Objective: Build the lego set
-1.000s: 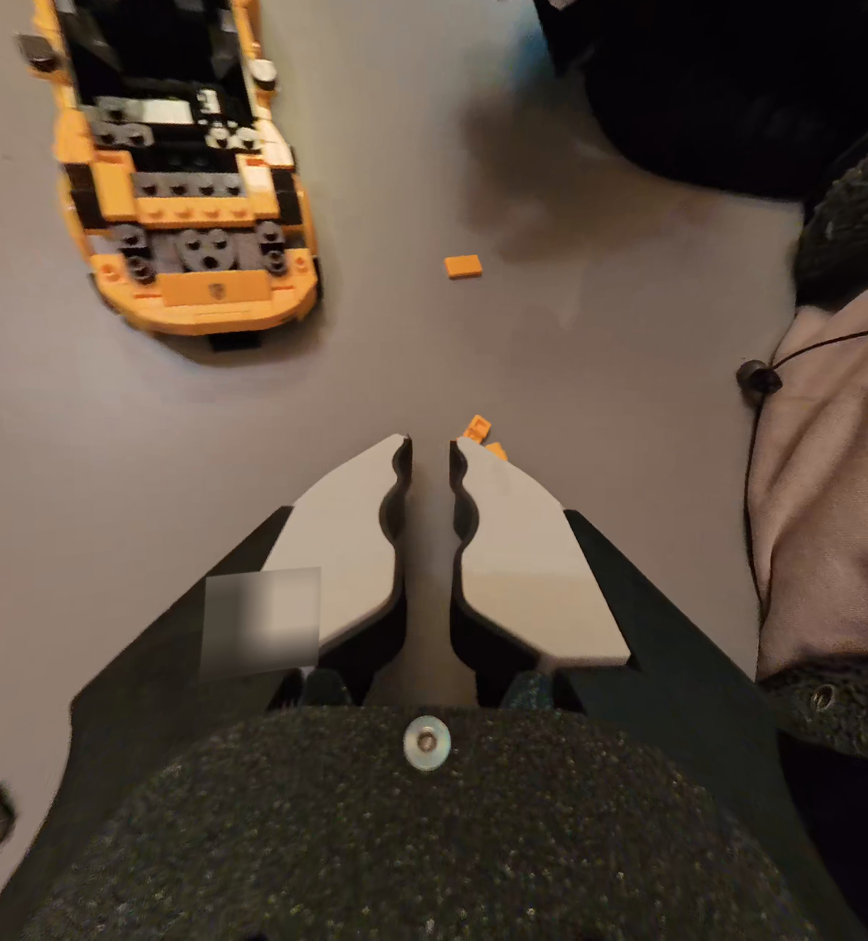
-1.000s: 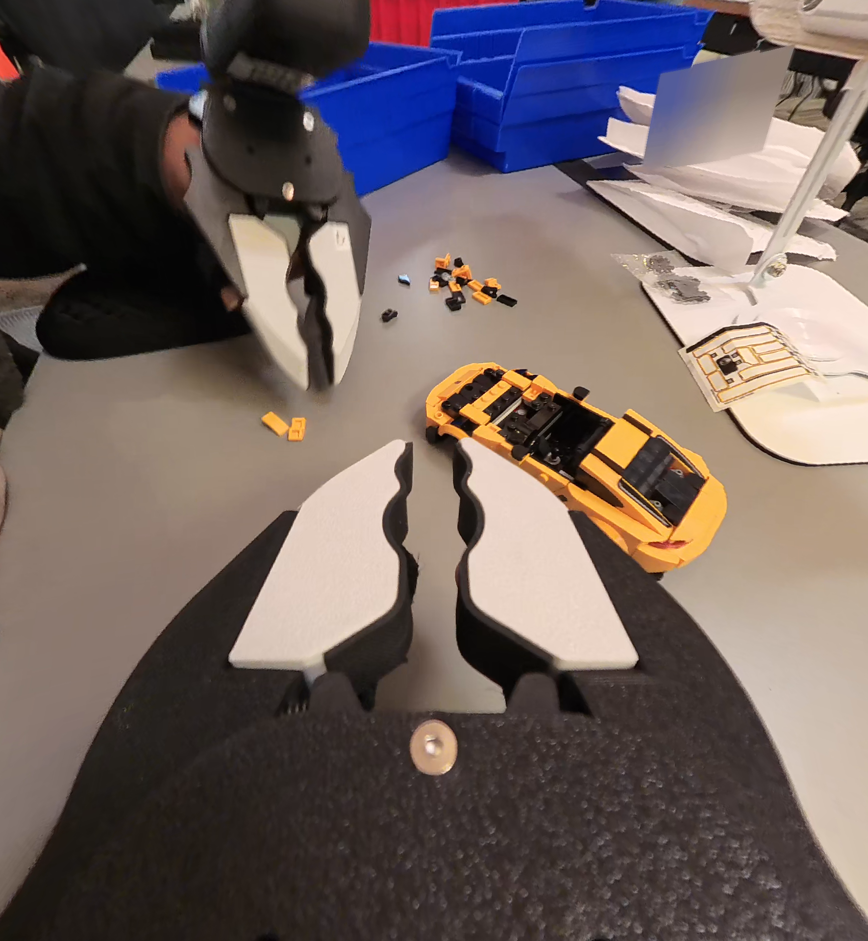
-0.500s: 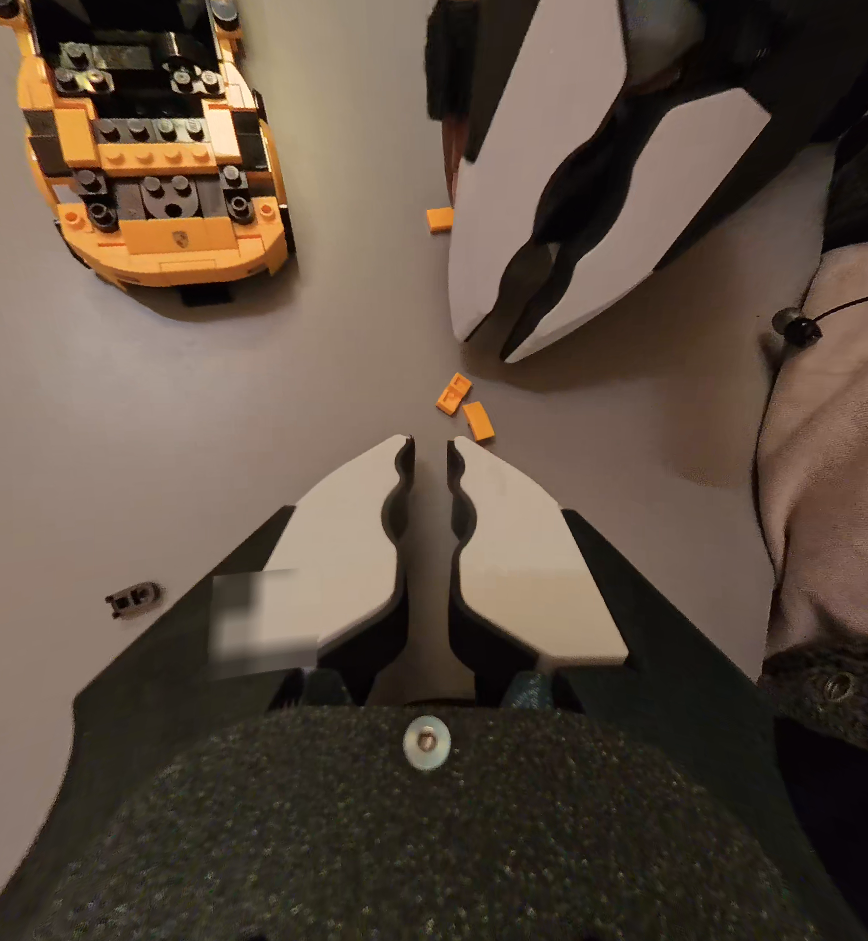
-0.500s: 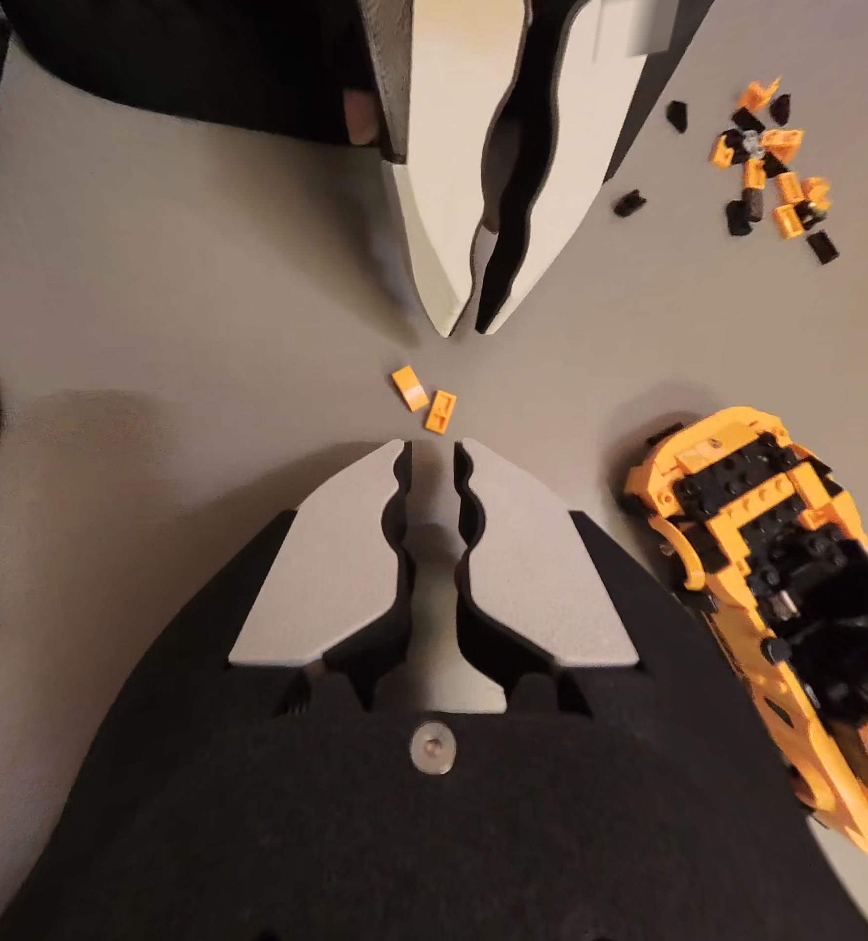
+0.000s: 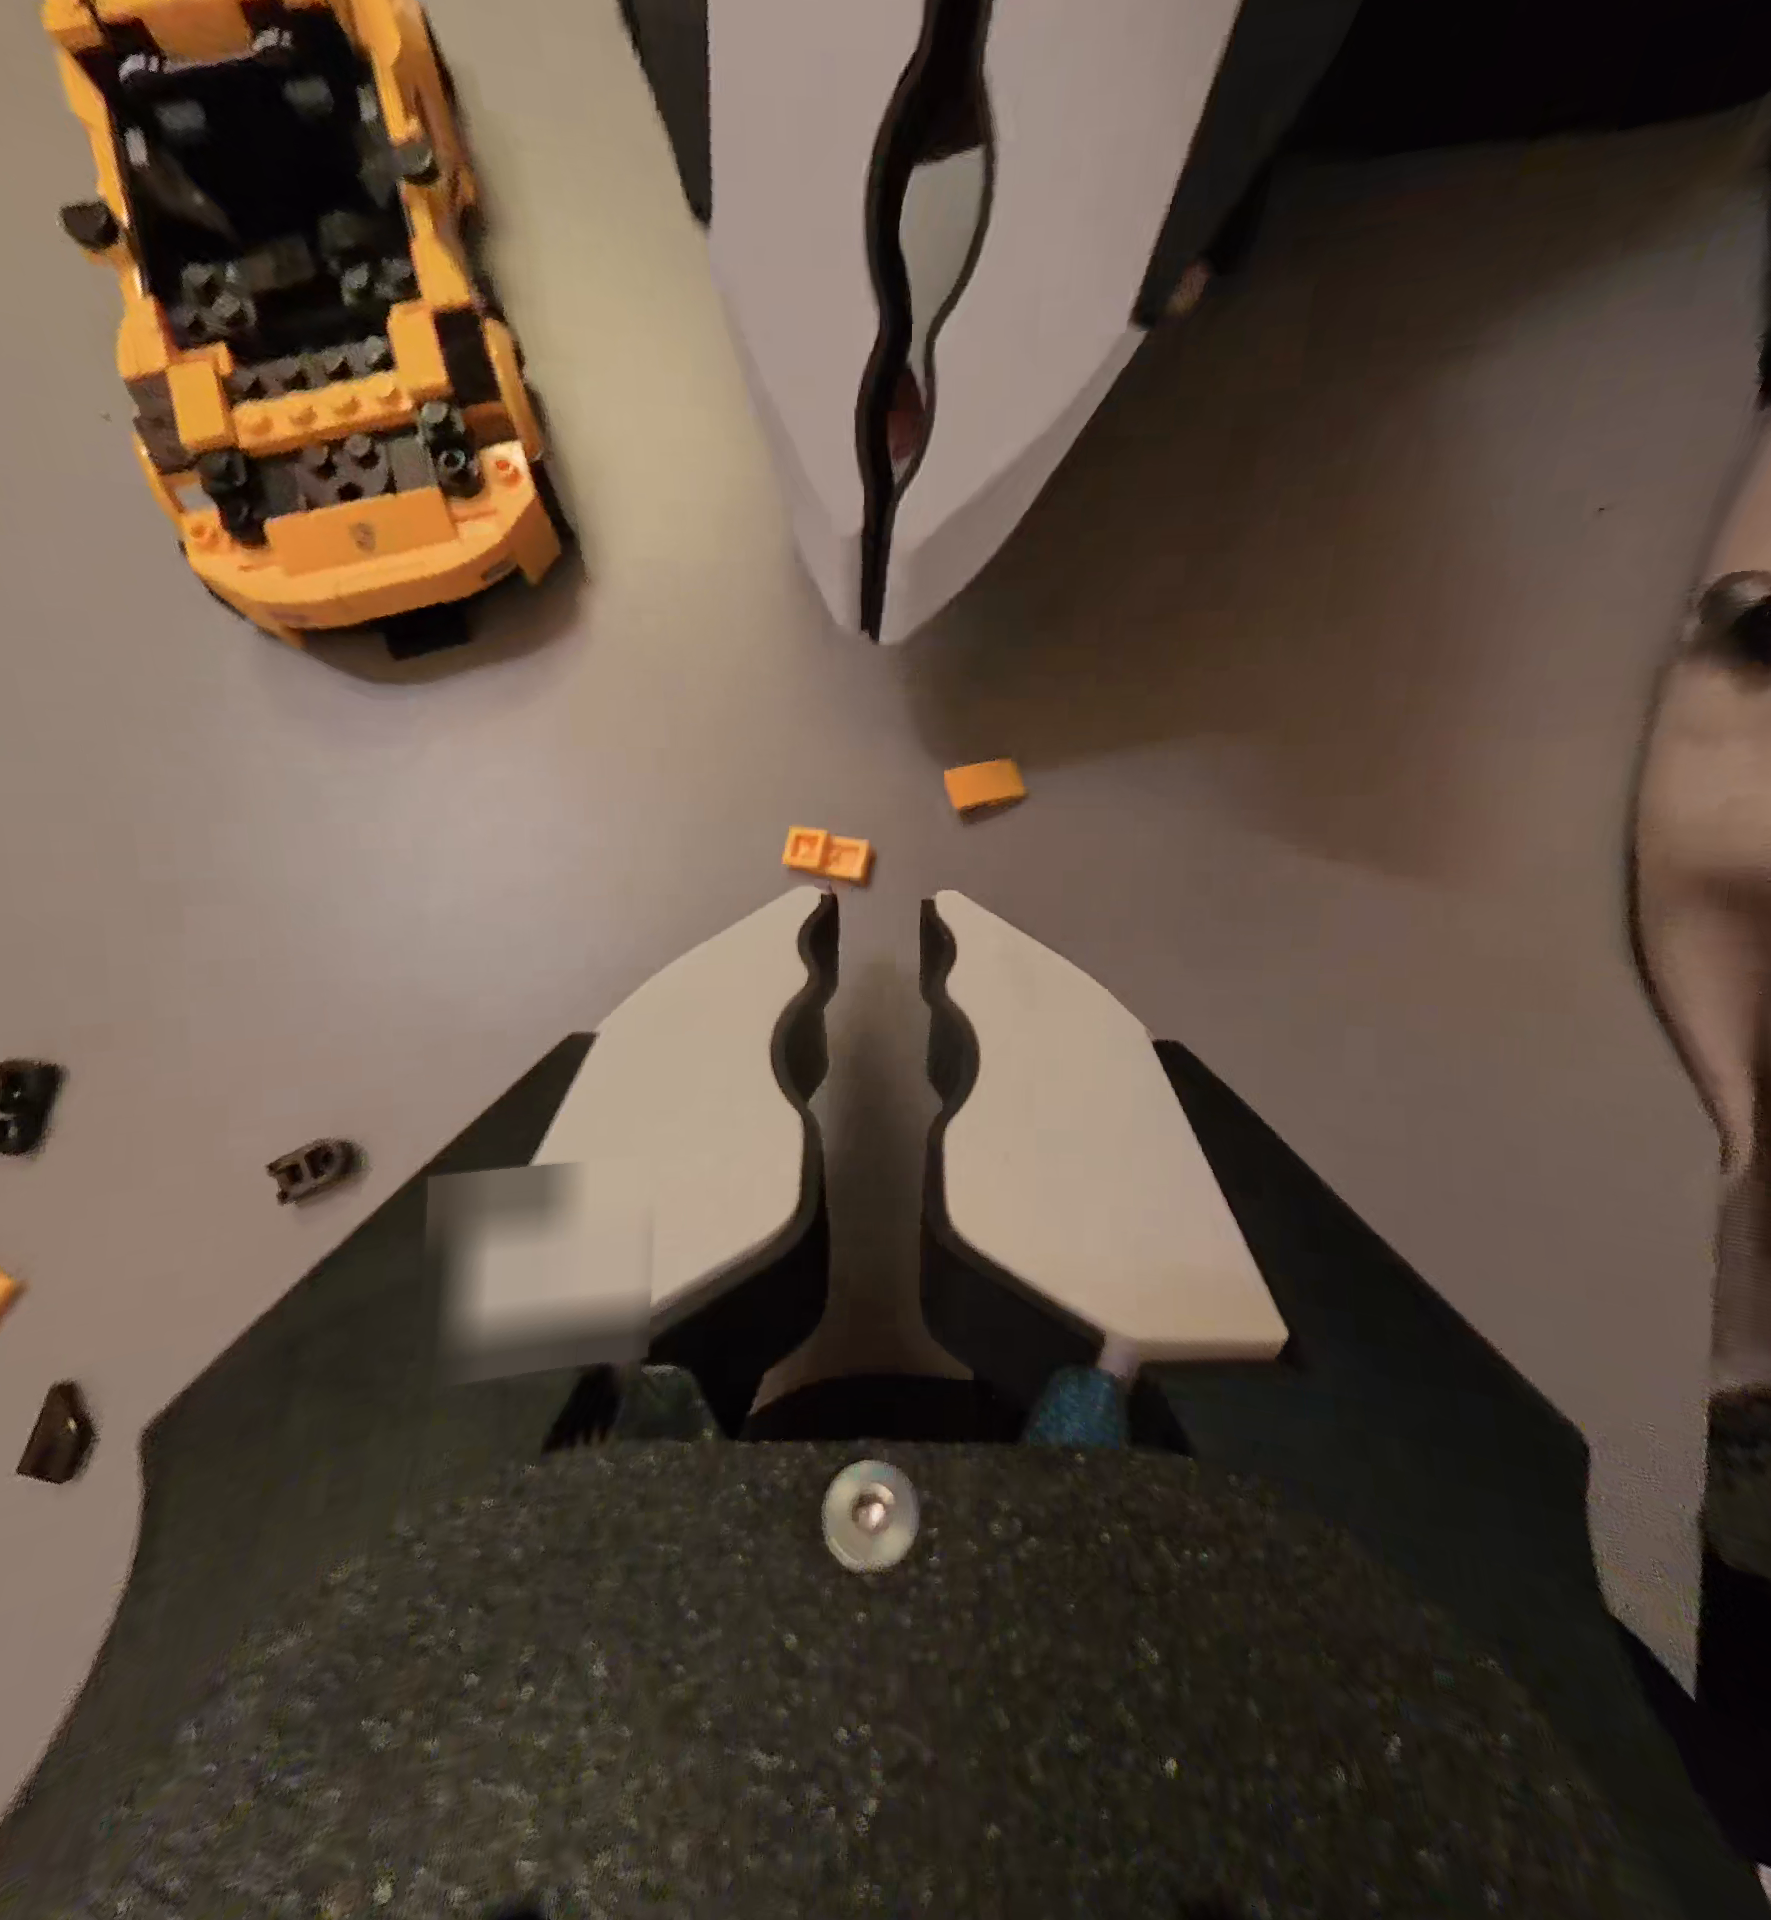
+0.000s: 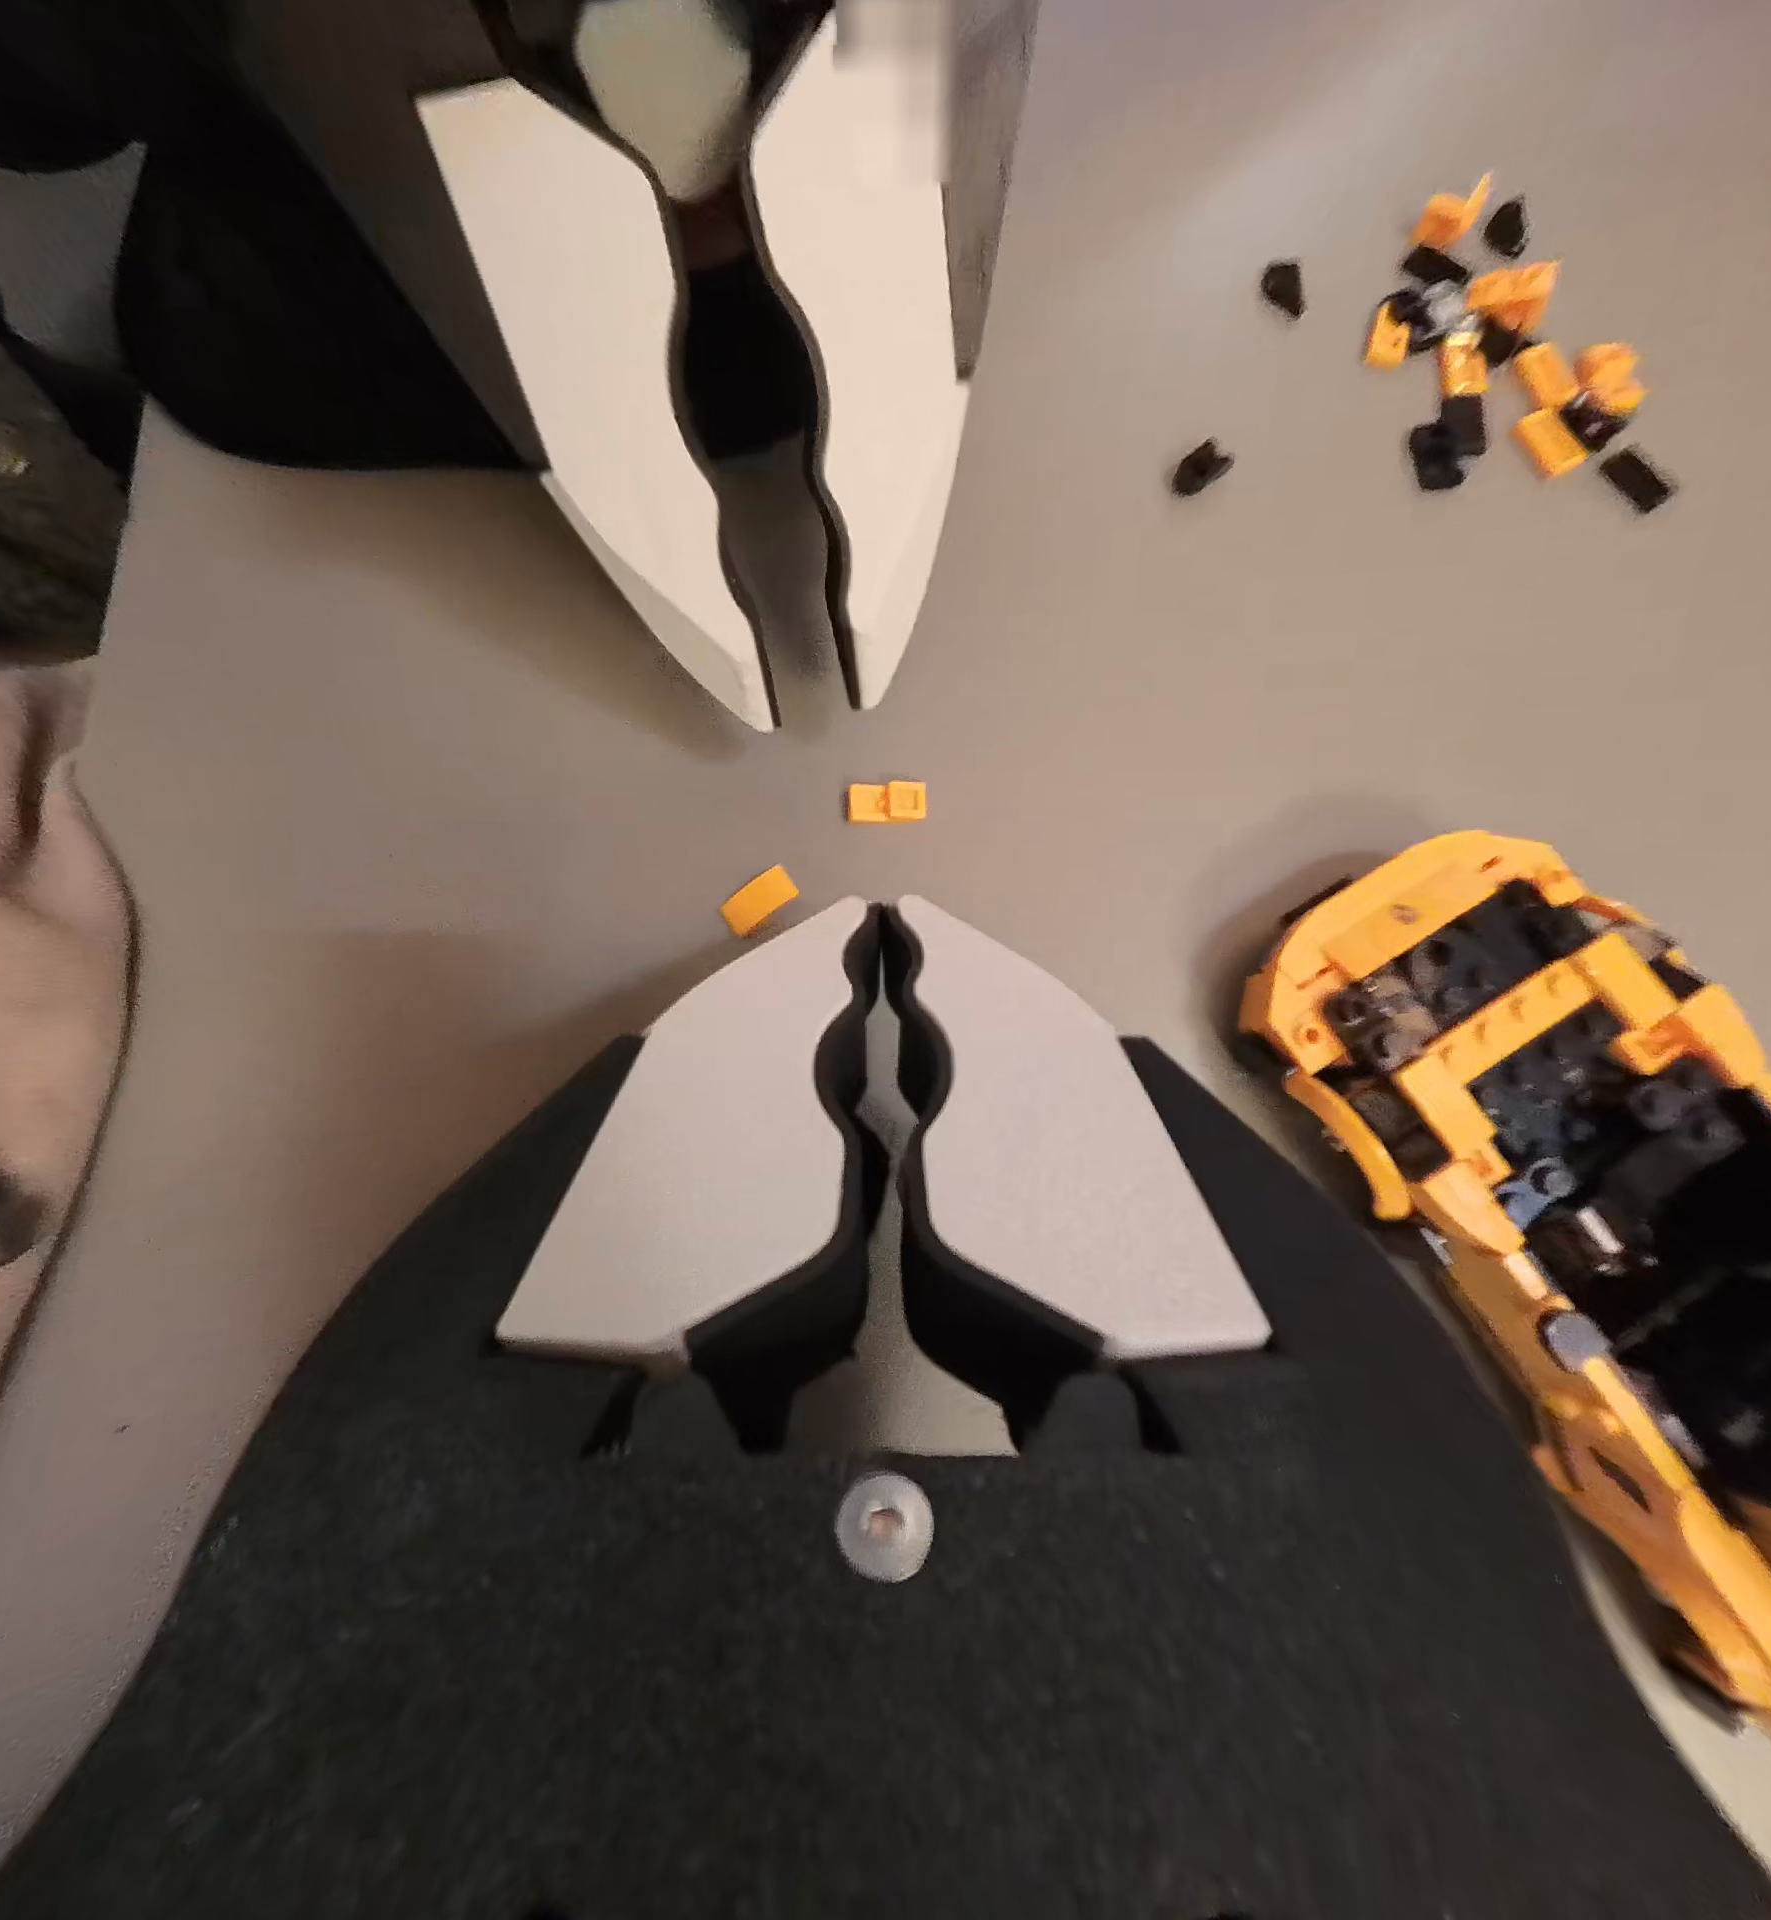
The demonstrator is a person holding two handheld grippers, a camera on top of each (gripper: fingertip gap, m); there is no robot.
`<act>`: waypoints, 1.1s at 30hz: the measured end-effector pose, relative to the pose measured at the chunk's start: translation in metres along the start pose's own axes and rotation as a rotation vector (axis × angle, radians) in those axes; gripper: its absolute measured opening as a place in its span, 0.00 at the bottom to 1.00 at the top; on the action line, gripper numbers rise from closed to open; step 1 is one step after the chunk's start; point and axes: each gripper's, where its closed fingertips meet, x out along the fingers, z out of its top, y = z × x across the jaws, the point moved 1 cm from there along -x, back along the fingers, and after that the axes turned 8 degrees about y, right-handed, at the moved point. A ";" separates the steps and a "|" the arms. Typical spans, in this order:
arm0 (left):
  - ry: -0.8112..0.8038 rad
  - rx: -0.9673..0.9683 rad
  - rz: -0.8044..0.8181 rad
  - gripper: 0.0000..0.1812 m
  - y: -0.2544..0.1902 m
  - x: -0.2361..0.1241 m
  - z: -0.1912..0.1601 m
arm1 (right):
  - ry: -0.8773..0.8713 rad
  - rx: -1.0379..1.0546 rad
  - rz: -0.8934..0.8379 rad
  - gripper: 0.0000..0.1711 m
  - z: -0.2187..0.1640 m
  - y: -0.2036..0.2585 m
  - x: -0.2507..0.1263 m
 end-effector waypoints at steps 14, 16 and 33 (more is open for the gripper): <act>-0.070 -0.071 0.010 0.06 0.005 -0.011 0.000 | 0.120 -0.031 0.010 0.03 0.013 0.002 0.036; -0.107 -0.041 0.000 0.06 0.000 -0.013 0.006 | 0.018 0.025 0.044 0.03 0.017 0.004 0.024; -0.391 0.318 0.446 0.06 -0.021 -0.042 0.083 | -0.652 0.779 0.642 0.02 0.045 0.025 -0.057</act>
